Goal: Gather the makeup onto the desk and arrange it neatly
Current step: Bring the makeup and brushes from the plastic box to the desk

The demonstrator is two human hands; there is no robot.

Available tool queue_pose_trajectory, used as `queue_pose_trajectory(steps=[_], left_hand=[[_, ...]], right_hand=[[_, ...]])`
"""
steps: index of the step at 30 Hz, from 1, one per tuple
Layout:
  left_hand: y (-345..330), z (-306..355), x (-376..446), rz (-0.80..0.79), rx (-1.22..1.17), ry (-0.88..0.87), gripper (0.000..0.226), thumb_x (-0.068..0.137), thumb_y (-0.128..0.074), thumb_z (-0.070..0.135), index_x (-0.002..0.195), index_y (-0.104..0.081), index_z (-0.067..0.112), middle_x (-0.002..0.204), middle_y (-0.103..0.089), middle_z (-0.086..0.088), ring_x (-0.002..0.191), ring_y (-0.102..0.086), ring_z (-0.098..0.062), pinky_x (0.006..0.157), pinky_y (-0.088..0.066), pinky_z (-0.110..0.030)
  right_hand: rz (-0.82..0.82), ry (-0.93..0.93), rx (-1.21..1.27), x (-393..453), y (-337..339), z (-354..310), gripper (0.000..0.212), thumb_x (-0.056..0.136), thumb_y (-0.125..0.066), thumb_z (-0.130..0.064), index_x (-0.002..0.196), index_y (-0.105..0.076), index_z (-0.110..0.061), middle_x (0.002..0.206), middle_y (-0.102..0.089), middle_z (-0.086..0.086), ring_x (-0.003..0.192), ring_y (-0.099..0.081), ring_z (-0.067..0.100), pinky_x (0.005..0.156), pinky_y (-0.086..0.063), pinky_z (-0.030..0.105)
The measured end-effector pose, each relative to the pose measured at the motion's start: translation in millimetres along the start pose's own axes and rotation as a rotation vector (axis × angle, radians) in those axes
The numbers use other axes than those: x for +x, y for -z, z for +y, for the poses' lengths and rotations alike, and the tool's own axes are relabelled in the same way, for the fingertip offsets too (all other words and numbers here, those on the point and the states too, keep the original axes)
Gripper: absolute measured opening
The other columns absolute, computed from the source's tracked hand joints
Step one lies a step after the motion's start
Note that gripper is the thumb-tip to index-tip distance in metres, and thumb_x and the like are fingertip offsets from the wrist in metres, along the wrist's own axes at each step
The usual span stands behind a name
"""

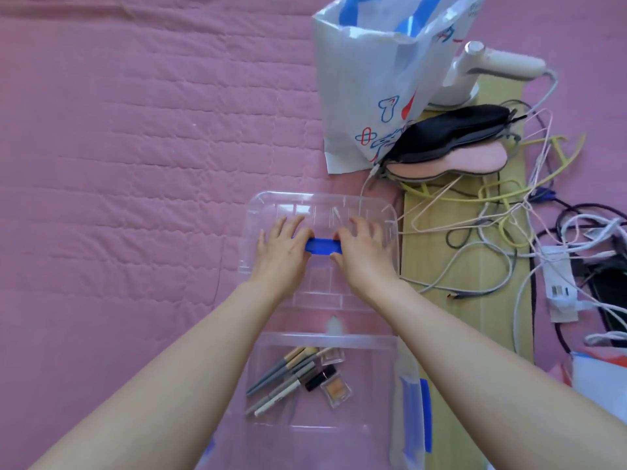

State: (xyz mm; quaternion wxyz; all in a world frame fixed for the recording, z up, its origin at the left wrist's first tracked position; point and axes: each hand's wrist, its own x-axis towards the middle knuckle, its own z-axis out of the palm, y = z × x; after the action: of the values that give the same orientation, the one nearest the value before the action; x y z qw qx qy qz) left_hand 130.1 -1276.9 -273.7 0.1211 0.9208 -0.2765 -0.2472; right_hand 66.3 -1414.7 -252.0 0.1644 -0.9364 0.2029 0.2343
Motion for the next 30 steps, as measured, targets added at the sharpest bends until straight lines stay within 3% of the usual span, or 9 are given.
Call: queue_pose_trajectory(steps=[4, 9, 17, 23, 30], left_hand=[[-19.0, -5.1, 13.3, -0.039, -0.01, 0.039, 0.027, 0.092, -0.046, 0.007, 0.115, -0.052, 0.02, 0.153, -0.023, 0.001, 0.143, -0.013, -0.023, 0.111, -0.014, -0.062], [-34.2, -11.1, 18.1, 0.022, 0.018, 0.011, 0.028, 0.091, -0.051, 0.011, 0.118, -0.054, 0.019, 0.152, -0.027, -0.001, 0.141, -0.017, -0.027, 0.109, -0.024, -0.054], [-19.0, -6.2, 7.8, -0.029, -0.056, 0.034, 0.055, 0.09, -0.045, 0.007, 0.144, -0.035, 0.014, 0.156, -0.024, -0.005, 0.145, -0.016, -0.025, 0.115, -0.021, -0.042], [9.5, 9.6, -28.1, 0.114, -0.138, 0.002, 0.048, 0.092, -0.045, 0.007, 0.139, -0.041, 0.009, 0.131, -0.051, -0.012, 0.127, -0.04, -0.027, 0.101, -0.032, -0.035], [35.4, 27.8, -92.3, 0.272, -0.218, -0.098, 0.031, 0.091, -0.049, 0.005, 0.121, -0.058, 0.002, 0.112, -0.064, -0.014, 0.114, -0.051, -0.031, 0.093, -0.04, -0.043]], right_hand=[[-0.006, -0.003, -0.071, 13.9, -22.1, 6.1, 0.04, 0.092, -0.055, -0.036, 0.128, -0.045, -0.021, 0.151, -0.022, 0.006, 0.138, -0.019, 0.038, 0.101, -0.034, 0.059], [0.028, 0.001, -0.124, 19.6, -39.5, 11.2, 0.039, 0.093, -0.053, -0.028, 0.13, -0.042, -0.023, 0.153, -0.019, 0.005, 0.14, -0.016, 0.037, 0.103, -0.03, 0.061], [0.05, 0.065, -0.151, 3.3, -34.8, 17.7, 0.052, 0.092, -0.051, -0.017, 0.14, -0.032, -0.018, 0.155, -0.02, 0.006, 0.143, -0.016, 0.033, 0.111, -0.022, 0.057], [0.114, 0.13, -0.134, -30.5, -12.4, 10.3, 0.055, 0.093, -0.047, -0.018, 0.144, -0.028, -0.011, 0.154, -0.024, 0.008, 0.144, -0.016, 0.031, 0.116, -0.019, 0.048], [0.236, 0.18, -0.069, -96.6, 5.9, -6.2, 0.052, 0.095, -0.044, -0.023, 0.143, -0.031, -0.009, 0.149, -0.033, 0.007, 0.144, -0.018, 0.028, 0.117, -0.017, 0.041]])
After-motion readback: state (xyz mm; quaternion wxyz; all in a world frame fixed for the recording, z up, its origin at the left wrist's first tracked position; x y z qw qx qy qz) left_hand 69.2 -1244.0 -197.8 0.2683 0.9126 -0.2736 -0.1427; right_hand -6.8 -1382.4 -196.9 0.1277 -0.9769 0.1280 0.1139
